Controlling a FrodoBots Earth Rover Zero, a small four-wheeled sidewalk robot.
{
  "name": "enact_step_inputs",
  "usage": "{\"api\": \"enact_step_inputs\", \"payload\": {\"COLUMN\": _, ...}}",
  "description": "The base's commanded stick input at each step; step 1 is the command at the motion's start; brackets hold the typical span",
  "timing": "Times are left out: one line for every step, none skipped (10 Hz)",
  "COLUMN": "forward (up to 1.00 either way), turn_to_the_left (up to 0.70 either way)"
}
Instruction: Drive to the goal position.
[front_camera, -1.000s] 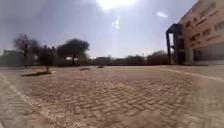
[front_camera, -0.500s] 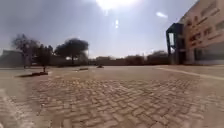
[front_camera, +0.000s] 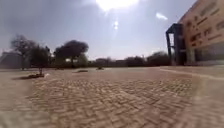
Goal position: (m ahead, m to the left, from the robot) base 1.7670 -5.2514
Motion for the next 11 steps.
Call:
{"api": "enact_step_inputs", "payload": {"forward": 0.70, "turn_to_the_left": 0.00}}
{"api": "enact_step_inputs", "payload": {"forward": 0.70, "turn_to_the_left": 0.00}}
{"api": "enact_step_inputs", "payload": {"forward": 0.70, "turn_to_the_left": 0.00}}
{"api": "enact_step_inputs", "payload": {"forward": 0.70, "turn_to_the_left": 0.00}}
{"api": "enact_step_inputs", "payload": {"forward": 0.70, "turn_to_the_left": 0.00}}
{"api": "enact_step_inputs", "payload": {"forward": 0.70, "turn_to_the_left": 0.00}}
{"api": "enact_step_inputs", "payload": {"forward": 0.70, "turn_to_the_left": 0.00}}
{"api": "enact_step_inputs", "payload": {"forward": 0.70, "turn_to_the_left": 0.00}}
{"api": "enact_step_inputs", "payload": {"forward": 0.70, "turn_to_the_left": 0.00}}
{"api": "enact_step_inputs", "payload": {"forward": 0.70, "turn_to_the_left": 0.00}}
{"api": "enact_step_inputs", "payload": {"forward": 0.70, "turn_to_the_left": 0.00}}
